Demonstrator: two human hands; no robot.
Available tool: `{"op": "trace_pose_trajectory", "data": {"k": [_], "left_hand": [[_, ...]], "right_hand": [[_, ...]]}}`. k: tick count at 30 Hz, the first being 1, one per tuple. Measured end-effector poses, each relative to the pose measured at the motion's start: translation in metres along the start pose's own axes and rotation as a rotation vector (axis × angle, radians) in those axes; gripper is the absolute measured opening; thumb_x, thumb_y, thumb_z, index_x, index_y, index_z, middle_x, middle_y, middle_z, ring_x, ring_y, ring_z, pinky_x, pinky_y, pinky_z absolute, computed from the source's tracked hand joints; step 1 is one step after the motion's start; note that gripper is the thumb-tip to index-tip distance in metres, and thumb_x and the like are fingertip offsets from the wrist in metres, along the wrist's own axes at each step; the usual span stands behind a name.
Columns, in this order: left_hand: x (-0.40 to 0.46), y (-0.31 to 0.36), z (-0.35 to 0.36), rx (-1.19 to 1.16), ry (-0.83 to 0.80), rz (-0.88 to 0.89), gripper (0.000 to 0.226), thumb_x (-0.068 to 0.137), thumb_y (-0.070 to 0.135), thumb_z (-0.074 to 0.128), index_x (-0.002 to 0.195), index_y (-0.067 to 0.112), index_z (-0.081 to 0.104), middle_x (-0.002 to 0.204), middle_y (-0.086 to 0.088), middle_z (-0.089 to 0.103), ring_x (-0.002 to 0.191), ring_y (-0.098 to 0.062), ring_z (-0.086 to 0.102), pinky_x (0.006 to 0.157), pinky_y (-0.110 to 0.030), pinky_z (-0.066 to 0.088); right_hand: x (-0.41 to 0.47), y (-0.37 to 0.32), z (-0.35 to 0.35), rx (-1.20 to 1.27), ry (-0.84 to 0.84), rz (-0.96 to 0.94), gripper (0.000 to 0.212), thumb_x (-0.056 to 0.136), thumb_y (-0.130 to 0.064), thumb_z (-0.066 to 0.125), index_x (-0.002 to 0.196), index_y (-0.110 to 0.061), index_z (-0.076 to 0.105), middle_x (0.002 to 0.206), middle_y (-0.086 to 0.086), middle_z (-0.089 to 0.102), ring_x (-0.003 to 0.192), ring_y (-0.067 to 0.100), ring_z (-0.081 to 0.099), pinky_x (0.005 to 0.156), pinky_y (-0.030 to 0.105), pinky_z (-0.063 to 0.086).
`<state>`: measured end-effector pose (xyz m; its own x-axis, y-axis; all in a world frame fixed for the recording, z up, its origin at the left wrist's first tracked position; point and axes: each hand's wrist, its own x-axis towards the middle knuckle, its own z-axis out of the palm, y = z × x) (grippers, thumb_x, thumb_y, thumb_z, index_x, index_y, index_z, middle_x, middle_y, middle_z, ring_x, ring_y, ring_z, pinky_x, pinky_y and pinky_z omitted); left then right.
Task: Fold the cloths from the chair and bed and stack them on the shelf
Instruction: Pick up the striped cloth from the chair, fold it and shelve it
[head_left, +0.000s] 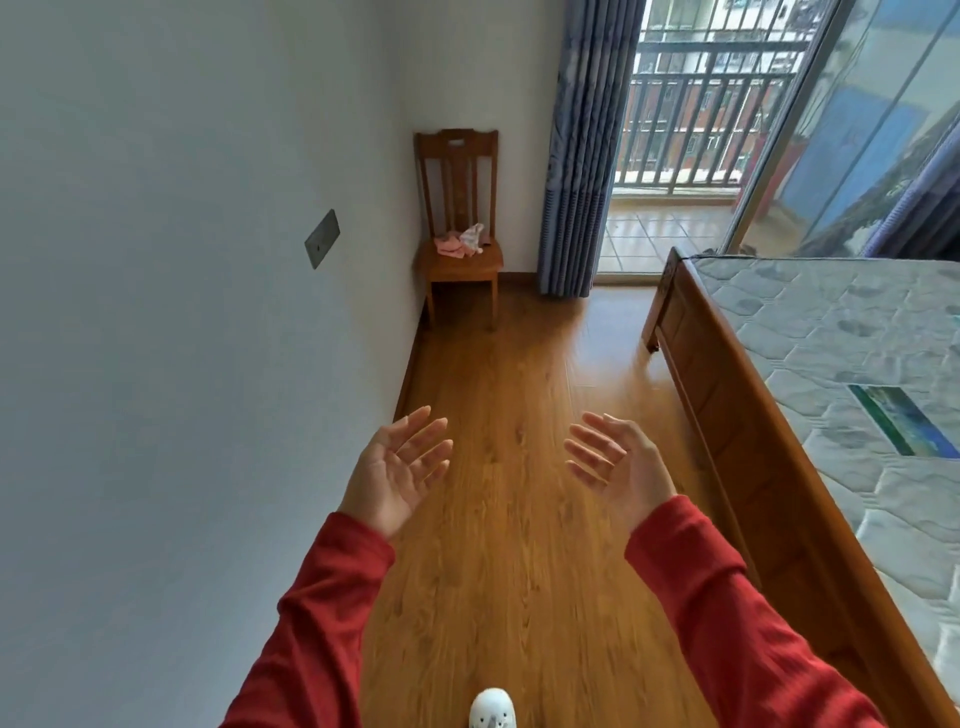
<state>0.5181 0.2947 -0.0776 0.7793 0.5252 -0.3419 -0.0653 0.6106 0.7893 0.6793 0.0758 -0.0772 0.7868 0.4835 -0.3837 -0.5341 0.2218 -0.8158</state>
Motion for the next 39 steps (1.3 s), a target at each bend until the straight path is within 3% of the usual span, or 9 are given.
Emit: {"op": "trace_pose_trajectory", "data": {"k": [10, 26, 39], "left_hand": [[0.157, 0.041, 0.019, -0.006, -0.009, -0.04, 0.036, 0.099, 0.033, 0.048, 0.128, 0.018, 0.062, 0.125, -0.008, 0.069, 0.118, -0.032, 0.062, 0.099, -0.044, 0.049], [0.441, 0.114, 0.102, -0.012, 0.016, -0.012, 0.034, 0.098, 0.032, 0.047, 0.123, 0.018, 0.065, 0.124, -0.008, 0.069, 0.117, -0.03, 0.062, 0.098, -0.045, 0.049], [0.652, 0.172, 0.11, -0.062, 0.107, -0.04, 0.033, 0.098, 0.032, 0.048, 0.122, 0.018, 0.066, 0.121, -0.007, 0.071, 0.118, -0.031, 0.062, 0.101, -0.047, 0.047]], "right_hand": [[0.143, -0.026, 0.043, 0.029, 0.016, 0.018, 0.023, 0.095, -0.024, 0.054, 0.108, -0.012, 0.069, 0.101, 0.009, 0.075, 0.098, 0.028, 0.068, 0.095, 0.047, 0.051], [0.439, -0.139, 0.088, 0.011, -0.042, 0.023, 0.023, 0.095, -0.024, 0.054, 0.107, -0.012, 0.069, 0.106, 0.011, 0.073, 0.101, 0.029, 0.068, 0.096, 0.046, 0.052], [0.653, -0.178, 0.148, 0.007, -0.037, 0.13, 0.023, 0.093, -0.024, 0.057, 0.106, -0.011, 0.069, 0.105, 0.011, 0.074, 0.098, 0.027, 0.069, 0.093, 0.043, 0.053]]}}
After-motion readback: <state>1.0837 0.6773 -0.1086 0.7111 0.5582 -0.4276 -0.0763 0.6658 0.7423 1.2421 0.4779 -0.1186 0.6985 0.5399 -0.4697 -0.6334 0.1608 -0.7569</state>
